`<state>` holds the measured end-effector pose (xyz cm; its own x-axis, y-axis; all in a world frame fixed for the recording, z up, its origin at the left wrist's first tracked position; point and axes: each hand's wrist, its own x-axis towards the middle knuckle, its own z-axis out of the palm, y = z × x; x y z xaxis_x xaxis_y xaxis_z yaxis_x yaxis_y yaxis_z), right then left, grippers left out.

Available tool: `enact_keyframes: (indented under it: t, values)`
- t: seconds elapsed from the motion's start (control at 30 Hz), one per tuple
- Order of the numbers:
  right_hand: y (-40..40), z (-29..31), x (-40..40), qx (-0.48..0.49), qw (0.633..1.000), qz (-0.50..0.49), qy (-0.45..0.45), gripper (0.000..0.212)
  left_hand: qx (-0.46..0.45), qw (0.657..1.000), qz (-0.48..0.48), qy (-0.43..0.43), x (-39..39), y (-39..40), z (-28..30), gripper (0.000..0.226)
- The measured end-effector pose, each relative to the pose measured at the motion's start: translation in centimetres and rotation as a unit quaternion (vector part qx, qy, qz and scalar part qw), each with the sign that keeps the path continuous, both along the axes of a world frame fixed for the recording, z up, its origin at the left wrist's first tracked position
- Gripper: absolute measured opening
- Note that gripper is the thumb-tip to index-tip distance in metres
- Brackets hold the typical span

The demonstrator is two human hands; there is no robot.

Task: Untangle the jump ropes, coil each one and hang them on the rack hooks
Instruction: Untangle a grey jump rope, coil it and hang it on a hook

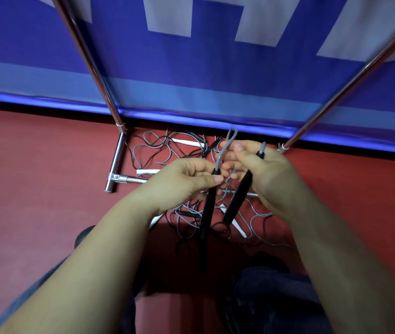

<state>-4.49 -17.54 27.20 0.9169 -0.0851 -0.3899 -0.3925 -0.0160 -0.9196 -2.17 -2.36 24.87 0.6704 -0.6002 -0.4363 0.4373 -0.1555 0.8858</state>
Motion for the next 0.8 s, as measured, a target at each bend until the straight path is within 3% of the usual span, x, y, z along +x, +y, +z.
enact_keyframes:
  t: [0.23, 0.37, 0.47, 0.63, 0.73, 0.8]
  values:
    - [0.3, -0.4, -0.7, -0.055, 0.992, 0.107, 0.033, 0.019, -0.016, 1.0, -0.001, -0.009, 0.0, -0.1, 0.5, 0.015]
    - [0.3, -0.6, -0.7, -0.071, 0.992, 0.106, 0.02, 0.022, -0.023, 1.0, -0.015, -0.003, -0.3, -0.3, 0.4, 0.016]
    - [0.6, -0.4, -0.6, -0.019, 0.997, 0.067, 0.011, 0.026, -0.027, 0.999, -0.022, 0.003, -0.4, -0.4, 0.4, 0.017]
    - [0.8, 0.3, -0.3, 0.171, 0.984, -0.052, 0.012, 0.023, -0.031, 0.998, -0.049, -0.004, -0.7, -0.7, 0.3, 0.02]
    - [0.8, 0.4, -0.2, 0.182, 0.98, -0.076, -0.005, 0.02, -0.012, 0.997, -0.079, 0.012, -0.9, -0.9, -0.1, 0.034]
    - [0.9, 0.3, -0.1, 0.178, 0.981, -0.08, -0.01, 0.019, -0.024, 0.994, -0.103, 0.021, -1.1, -0.9, -0.1, 0.031]
